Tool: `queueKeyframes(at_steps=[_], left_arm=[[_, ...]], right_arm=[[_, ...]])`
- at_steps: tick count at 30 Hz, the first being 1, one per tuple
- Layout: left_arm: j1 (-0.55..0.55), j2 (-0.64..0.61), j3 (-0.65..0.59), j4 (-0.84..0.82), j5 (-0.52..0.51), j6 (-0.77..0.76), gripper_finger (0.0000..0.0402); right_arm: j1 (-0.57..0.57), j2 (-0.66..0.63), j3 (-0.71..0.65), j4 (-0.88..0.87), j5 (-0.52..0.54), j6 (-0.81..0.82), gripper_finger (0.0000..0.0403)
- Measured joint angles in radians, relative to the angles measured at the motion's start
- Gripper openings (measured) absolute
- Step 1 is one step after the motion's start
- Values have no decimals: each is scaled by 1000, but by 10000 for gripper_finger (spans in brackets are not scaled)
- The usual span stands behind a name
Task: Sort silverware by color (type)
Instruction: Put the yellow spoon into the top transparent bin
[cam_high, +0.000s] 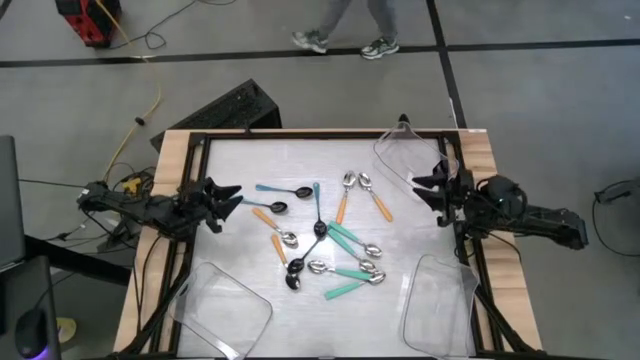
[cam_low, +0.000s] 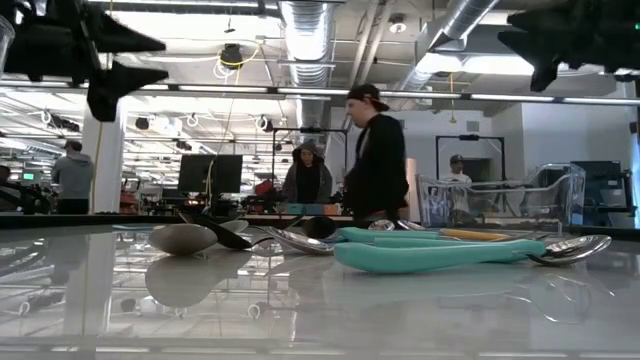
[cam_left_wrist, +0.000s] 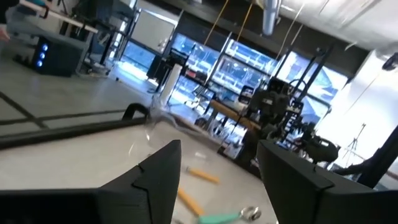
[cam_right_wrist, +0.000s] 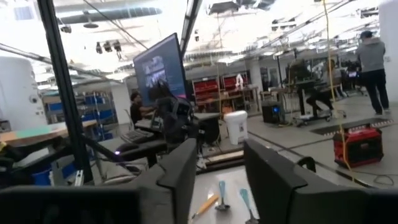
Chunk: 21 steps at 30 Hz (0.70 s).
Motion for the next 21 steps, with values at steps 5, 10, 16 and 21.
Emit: queueKeyframes(at_steps=[5,10,16,21], left_arm=[[0,2,74,-1,1,45,224],[0,11,123,-4,2,70,253],[0,67,195,-87,31,41,265],[0,159,269,-164,28,38,265]], right_arm=[[0,108,142,-42,6,-25,225],[2,251,296,-121,44,-109,229],[2,464,482,-332,121,-164,220],[3,640,623,-483,116,-161,219]])
